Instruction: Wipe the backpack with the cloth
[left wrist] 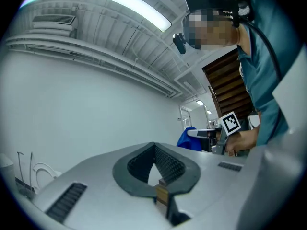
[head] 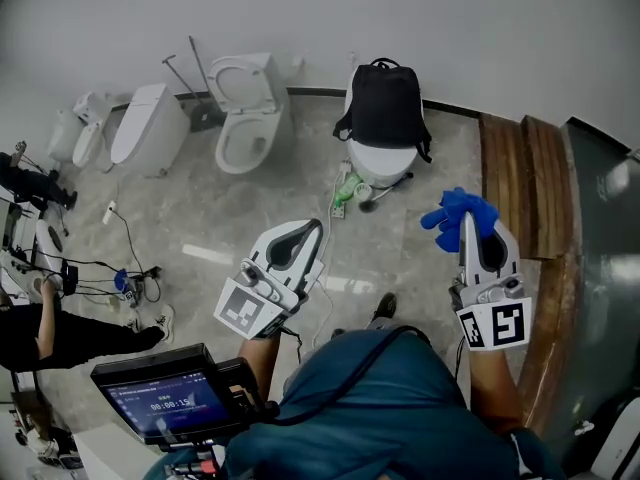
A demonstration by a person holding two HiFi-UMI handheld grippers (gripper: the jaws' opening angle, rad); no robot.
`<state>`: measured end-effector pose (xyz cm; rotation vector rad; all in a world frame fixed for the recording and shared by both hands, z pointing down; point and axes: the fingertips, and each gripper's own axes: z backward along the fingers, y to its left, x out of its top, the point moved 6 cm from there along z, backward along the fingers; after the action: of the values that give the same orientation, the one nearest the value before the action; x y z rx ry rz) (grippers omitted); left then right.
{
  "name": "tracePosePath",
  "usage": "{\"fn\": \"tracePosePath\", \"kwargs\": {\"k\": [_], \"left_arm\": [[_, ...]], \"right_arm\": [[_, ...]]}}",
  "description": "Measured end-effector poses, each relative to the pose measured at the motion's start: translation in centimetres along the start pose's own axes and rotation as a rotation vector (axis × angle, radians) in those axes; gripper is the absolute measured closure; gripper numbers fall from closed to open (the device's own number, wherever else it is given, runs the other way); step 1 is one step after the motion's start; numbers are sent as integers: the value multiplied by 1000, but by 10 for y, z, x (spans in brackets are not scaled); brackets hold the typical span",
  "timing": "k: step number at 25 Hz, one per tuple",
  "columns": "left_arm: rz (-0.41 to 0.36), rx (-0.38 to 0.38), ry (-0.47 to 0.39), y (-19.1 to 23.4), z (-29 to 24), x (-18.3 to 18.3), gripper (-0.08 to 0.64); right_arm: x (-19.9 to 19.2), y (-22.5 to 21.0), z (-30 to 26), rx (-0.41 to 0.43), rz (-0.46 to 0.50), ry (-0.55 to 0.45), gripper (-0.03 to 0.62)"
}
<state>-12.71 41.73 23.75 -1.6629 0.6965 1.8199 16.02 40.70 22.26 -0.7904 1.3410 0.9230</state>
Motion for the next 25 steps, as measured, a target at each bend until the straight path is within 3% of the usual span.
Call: {"fn": "tracePosePath", "kwargs": {"k": [3, 8, 14, 25], "left_arm": [[17, -25, -4, -6, 13, -1, 557], [29, -102, -38, -33, 91, 12, 557], [37, -156, -64, -57, 139, 26, 557], [23, -149, -79, -113, 151, 46, 557]], "right_arm": [[4, 15, 11, -16, -20, -3, 568], [30, 90, 65, -50, -25, -32, 569], [56, 146, 114, -73, 8, -46, 568], [65, 145, 160, -69, 54, 1, 569]]}}
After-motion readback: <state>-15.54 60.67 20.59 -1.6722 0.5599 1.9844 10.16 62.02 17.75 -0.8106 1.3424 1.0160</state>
